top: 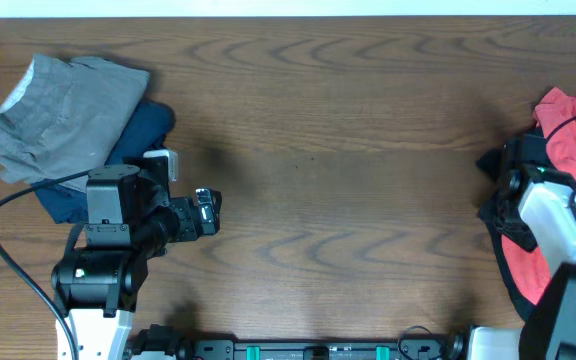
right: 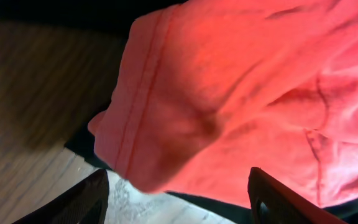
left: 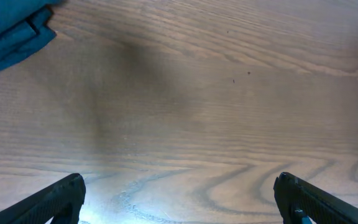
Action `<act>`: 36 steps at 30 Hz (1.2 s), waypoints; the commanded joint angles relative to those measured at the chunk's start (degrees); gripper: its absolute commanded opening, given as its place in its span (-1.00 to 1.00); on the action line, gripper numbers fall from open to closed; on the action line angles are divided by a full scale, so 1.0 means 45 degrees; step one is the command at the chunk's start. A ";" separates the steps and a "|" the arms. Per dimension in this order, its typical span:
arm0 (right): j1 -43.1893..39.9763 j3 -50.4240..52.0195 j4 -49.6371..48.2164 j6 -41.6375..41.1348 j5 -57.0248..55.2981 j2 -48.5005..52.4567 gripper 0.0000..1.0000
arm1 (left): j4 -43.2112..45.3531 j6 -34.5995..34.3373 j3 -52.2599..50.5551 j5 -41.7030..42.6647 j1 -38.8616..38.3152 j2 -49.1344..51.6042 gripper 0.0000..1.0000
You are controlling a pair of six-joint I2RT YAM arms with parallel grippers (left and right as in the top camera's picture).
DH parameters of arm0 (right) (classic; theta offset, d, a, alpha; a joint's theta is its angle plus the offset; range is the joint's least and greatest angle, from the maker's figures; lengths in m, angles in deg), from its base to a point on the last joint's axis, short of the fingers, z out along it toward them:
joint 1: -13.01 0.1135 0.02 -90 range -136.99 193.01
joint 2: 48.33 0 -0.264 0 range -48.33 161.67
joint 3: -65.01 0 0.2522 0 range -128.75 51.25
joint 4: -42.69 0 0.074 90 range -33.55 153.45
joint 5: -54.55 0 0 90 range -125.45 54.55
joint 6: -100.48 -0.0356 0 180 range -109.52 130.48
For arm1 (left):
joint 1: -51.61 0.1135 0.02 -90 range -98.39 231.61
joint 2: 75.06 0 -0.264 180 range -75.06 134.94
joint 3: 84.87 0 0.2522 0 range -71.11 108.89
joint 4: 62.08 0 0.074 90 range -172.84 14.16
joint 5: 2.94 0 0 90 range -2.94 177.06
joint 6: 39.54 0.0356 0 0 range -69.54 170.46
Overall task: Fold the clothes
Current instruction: 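Reach the right gripper into the right pile and grasp the coral shirt, then lift the coral shirt with the right gripper and pass it toward the left gripper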
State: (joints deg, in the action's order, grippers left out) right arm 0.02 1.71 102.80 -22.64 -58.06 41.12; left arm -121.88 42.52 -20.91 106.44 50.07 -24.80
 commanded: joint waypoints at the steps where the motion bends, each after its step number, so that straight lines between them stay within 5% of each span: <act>1: -0.0204 -0.0214 -0.0126 -0.0257 -0.0248 0.0495 0.32 | 0.0010 -0.0121 0.0291 0.0126 0.0053 0.0024 0.96; 6: -0.0204 -0.0214 -0.0296 -0.0253 -0.0257 0.0573 -0.12 | 0.0010 -0.0117 0.0291 0.0126 0.0053 0.0039 0.96; 12: -0.0204 -0.0214 -0.0403 -0.0257 -0.0257 0.0573 -0.97 | 0.0005 -0.0121 0.0291 0.0126 0.0053 0.0049 0.96; 19: -0.0291 -0.0665 0.0209 -0.0253 -0.0228 0.0034 -0.98 | 0.0010 -0.0117 0.0291 0.0126 0.0053 0.0049 0.96; 23: -0.0699 -0.3002 0.1263 0.0063 0.0083 -0.1443 -0.98 | 0.0015 -0.0117 0.0291 0.0121 0.0053 0.0049 0.96; 26: -0.0748 -0.5537 0.1020 0.2215 0.2589 -0.2336 -0.98 | 0.0019 -0.0117 0.0291 0.0121 0.0053 0.0049 0.96; 31: 0.0690 -0.8612 0.0219 0.5838 1.0545 -0.2710 -0.98 | 0.0092 -0.0117 0.0291 0.0121 0.0053 0.0049 0.96; 36: 0.4323 -0.8655 0.1127 0.6343 1.0350 -0.2472 -0.98 | 0.0068 -0.0117 0.0291 0.0126 0.0053 0.0049 0.96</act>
State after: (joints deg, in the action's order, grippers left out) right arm 11.73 -38.60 105.77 -0.50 -20.07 27.35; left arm -121.66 42.52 -20.89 106.44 50.07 -24.69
